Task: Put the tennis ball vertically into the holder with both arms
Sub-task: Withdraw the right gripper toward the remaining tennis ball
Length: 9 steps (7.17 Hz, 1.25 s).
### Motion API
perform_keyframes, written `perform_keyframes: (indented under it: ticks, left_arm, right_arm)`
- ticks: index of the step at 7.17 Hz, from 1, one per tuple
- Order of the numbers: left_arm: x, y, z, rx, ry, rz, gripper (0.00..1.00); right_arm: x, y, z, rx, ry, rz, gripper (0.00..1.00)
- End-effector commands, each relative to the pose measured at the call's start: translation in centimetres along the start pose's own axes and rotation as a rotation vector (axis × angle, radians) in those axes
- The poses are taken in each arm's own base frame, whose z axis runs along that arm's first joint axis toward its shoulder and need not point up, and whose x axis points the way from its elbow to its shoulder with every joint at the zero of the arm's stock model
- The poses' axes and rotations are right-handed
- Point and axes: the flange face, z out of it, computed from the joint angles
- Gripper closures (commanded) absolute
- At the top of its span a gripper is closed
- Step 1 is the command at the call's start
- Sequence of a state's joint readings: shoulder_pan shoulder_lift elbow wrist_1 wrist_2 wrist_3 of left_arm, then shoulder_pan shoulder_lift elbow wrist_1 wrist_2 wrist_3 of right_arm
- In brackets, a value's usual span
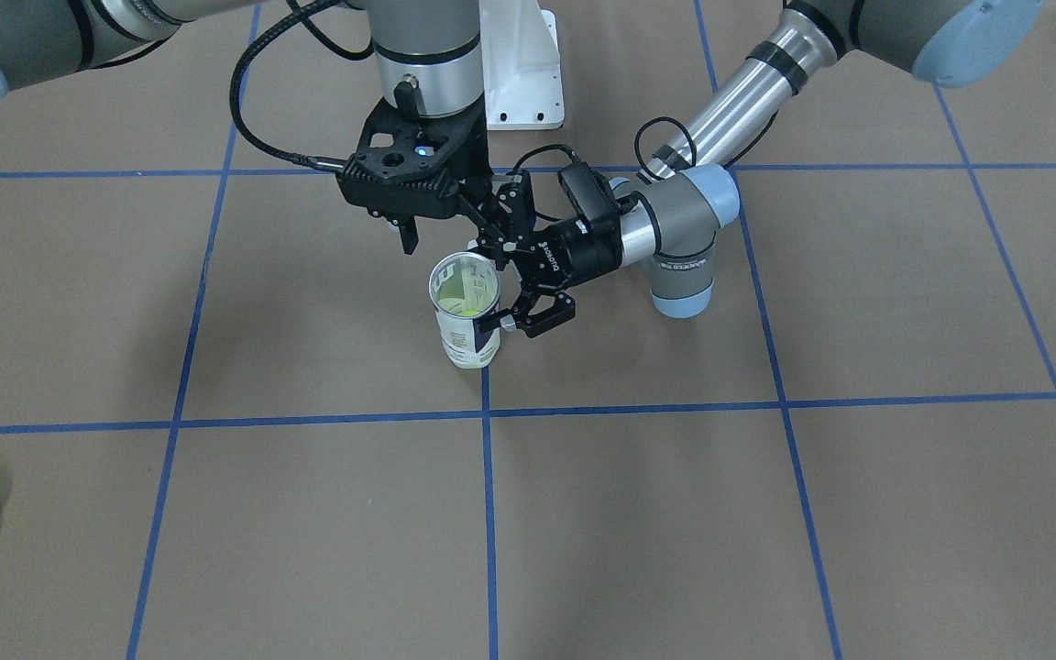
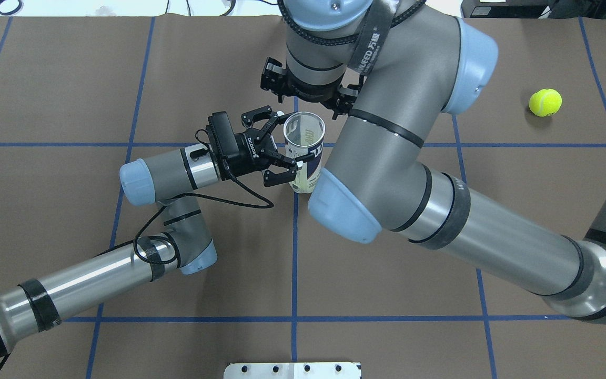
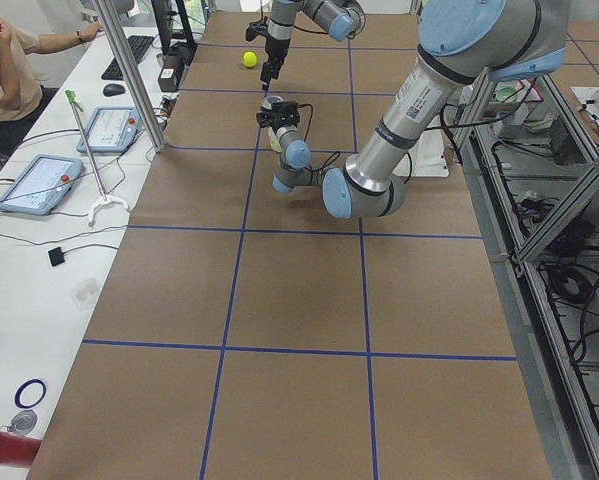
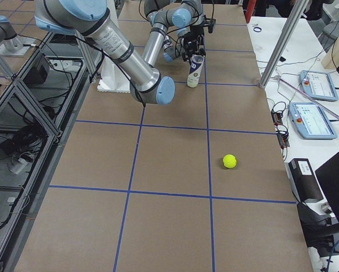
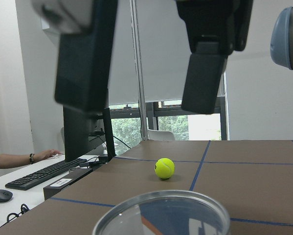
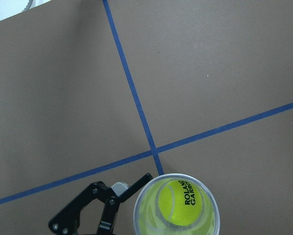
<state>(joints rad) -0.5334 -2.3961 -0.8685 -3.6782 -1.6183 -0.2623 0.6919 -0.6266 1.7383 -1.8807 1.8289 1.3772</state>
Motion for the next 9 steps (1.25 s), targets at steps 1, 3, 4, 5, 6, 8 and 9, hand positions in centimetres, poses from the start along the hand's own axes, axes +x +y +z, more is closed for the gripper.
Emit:
perform_keyframes:
  ticks: [1,3,4,5,6,8,9]
  left_arm:
    - [0.3,0.0,0.1,0.001,0.004,-0.002,0.07]
    - [0.7,0.2,0.1,0.0,0.008,-0.005,0.07]
    - [1.0,0.0,0.2,0.005,0.014,-0.008,0.07]
    - [1.3,-0.2,0.3,0.006,0.016,-0.01,0.07]
    - [1.5,0.0,0.5,-0.007,0.016,-0.012,0.07]
    - [1.8,-0.3,0.6,-0.004,0.019,-0.015,0.07]
    - [1.8,-0.4,0.6,-0.003,0.019,-0.014,0.07]
  right_arm:
    - [7.2,-5.0,-0.5,-0.008,0.016,-0.088,0.01]
    - [12.7,-8.7,0.3,-0.009,0.051,-0.181,0.01]
    - [15.4,-11.0,0.4,0.003,0.079,-0.223,0.01]
    - [18.4,-13.2,0.8,0.0,0.098,-0.26,0.01]
    - [21.0,-15.3,1.2,-0.008,0.12,-0.283,0.01]
    - [24.2,-19.0,5.1,0.013,0.119,-0.293,0.01]
    - [26.2,-21.3,6.7,0.023,0.093,-0.308,0.01]
